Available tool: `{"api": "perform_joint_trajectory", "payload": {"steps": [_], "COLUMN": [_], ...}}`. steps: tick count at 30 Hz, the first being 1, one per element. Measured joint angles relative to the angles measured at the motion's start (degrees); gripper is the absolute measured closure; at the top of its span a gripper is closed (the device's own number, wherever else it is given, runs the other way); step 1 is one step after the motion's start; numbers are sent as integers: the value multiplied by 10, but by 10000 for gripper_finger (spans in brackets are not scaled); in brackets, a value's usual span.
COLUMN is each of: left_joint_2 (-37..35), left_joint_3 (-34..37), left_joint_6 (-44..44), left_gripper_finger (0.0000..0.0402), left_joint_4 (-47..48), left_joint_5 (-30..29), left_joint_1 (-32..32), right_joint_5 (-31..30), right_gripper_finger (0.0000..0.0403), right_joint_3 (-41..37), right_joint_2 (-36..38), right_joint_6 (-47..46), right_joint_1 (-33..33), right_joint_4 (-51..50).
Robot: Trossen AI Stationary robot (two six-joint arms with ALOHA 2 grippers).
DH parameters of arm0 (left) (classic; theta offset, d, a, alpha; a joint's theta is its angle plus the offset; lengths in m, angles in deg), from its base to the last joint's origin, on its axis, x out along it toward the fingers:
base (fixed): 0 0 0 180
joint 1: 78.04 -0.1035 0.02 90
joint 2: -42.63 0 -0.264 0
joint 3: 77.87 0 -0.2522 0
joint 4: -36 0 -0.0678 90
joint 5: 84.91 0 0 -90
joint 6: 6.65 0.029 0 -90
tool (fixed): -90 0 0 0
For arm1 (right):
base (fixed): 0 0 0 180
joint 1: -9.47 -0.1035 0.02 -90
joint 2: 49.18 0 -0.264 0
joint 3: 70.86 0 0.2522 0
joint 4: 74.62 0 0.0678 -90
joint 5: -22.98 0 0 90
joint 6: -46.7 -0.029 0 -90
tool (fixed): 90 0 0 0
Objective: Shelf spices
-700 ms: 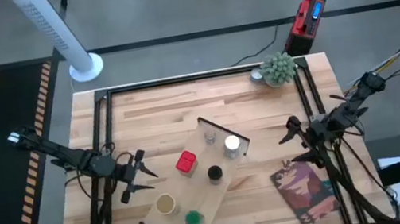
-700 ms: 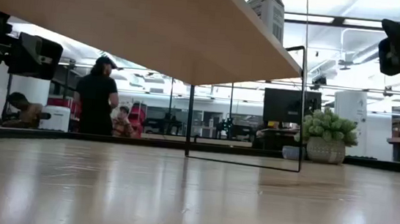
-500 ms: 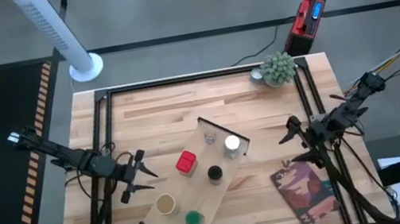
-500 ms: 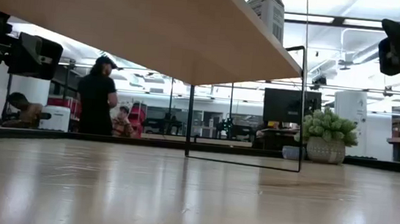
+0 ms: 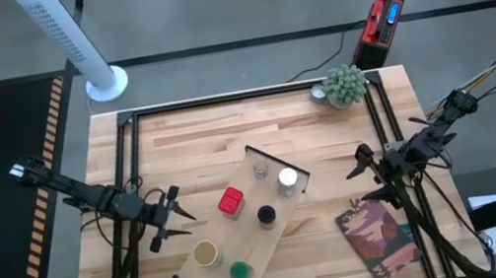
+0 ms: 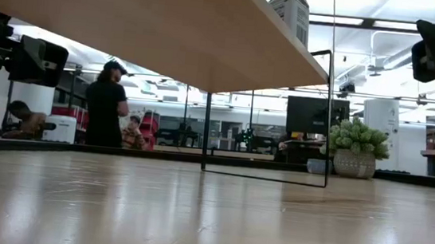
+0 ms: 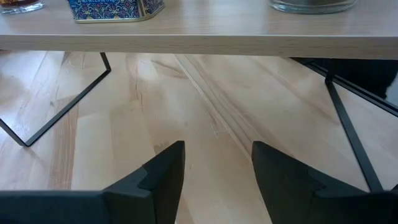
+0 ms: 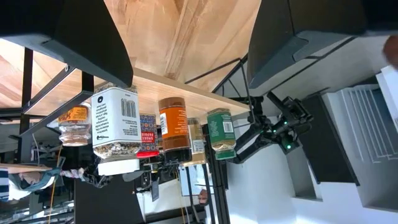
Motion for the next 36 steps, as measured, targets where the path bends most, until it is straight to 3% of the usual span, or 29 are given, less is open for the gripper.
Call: {"api": "perform_joint_trajectory", "payload": {"steps": [15, 36], "left_joint_2": [0, 0], "left_joint_3": [0, 0], "left_joint_6": [0, 0], "left_gripper_finger": [225, 225], "left_joint_4": [0, 0], "left_joint_5": [0, 0], "left_joint_1": [0, 0], "right_joint_5": [0, 0], "right_gripper_finger": [92, 112], "right_joint_3": [0, 0], "right_joint_2": [0, 0], "right_joint_6": [0, 0], "right_joint_1": [0, 0], "right_joint_4": [0, 0]}}
